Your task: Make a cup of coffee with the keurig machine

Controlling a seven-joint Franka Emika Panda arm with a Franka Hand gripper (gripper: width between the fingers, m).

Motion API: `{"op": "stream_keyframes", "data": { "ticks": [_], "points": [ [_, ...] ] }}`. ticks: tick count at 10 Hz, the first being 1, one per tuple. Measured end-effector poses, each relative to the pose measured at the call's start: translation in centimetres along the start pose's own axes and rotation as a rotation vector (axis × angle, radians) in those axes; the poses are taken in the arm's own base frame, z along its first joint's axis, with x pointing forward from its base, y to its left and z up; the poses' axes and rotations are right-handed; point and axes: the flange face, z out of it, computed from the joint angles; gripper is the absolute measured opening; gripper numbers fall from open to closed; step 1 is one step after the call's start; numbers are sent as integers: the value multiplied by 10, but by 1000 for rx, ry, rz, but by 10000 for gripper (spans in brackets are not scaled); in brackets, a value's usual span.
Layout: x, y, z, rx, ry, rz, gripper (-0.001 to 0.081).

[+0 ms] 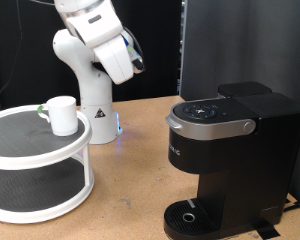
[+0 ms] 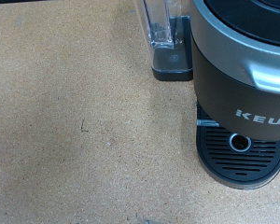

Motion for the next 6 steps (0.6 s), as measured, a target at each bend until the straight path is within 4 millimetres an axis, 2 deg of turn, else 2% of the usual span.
{"op": "stream_keyframes", "data": {
  "ticks": [1,3,6],
  "points": [
    [0,0,2,2,-2,0,5],
    [-3,3,8,-51,-112,-8,5],
    [-2,-12,11,31,-243,63,5]
  ]
}}
